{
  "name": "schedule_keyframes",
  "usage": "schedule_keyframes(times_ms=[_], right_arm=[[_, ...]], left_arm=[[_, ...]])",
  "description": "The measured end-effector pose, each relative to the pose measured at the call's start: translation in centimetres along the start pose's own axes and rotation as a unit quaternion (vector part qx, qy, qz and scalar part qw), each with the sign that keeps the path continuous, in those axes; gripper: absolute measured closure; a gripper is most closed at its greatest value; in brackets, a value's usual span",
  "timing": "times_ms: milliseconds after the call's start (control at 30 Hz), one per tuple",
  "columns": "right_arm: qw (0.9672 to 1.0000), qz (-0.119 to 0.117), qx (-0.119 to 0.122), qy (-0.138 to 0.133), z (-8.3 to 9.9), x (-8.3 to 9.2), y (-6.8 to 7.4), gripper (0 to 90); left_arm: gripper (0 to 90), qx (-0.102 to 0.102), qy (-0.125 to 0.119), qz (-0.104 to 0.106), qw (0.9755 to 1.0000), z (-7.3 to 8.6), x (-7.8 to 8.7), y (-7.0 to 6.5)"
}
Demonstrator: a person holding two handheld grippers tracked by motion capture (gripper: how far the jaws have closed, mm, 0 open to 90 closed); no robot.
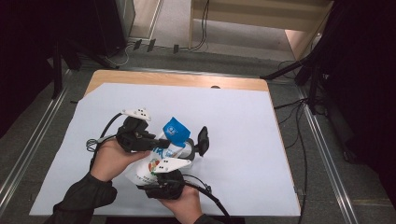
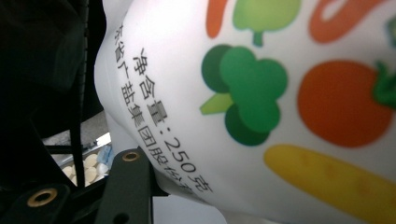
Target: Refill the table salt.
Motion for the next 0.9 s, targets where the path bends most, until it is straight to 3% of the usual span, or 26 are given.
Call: schedule_keyframes(times_ms=[433, 533, 800, 900], right_arm=[[0.9996, -0.016, -0.023, -0.004, 0.0, 0.0, -0.2, 58.6], [0.9988, -0.029, -0.039, -0.008, 0.1, 0.0, -0.4, 59.0], [0.998, -0.032, -0.052, -0.012, 0.2, 0.1, -0.7, 60.1], [0.9963, -0.045, -0.069, -0.021, 0.2, 0.1, -0.9, 60.4]], left_arm=[[84.9, 0.009, 0.016, 0.004, 0.9998, -0.2, -0.8, 0.6], [83.9, 0.009, 0.021, 0.003, 0.9997, -0.2, -1.0, 0.7], [80.5, 0.012, 0.027, 0.008, 0.9995, 0.0, -1.0, 0.9], [78.4, 0.014, 0.03, 0.01, 0.9994, 0.0, -1.0, 0.9]])
Point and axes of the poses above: each handheld gripper's, and its own axes: x roughly backward along the jaws, z roughly out of its underside, y roughly to its left, the point moved 1 cm from there along -x, roughly forward along the jaws, and after that the axes turned 4 degrees about z, right-handed, at the moved point
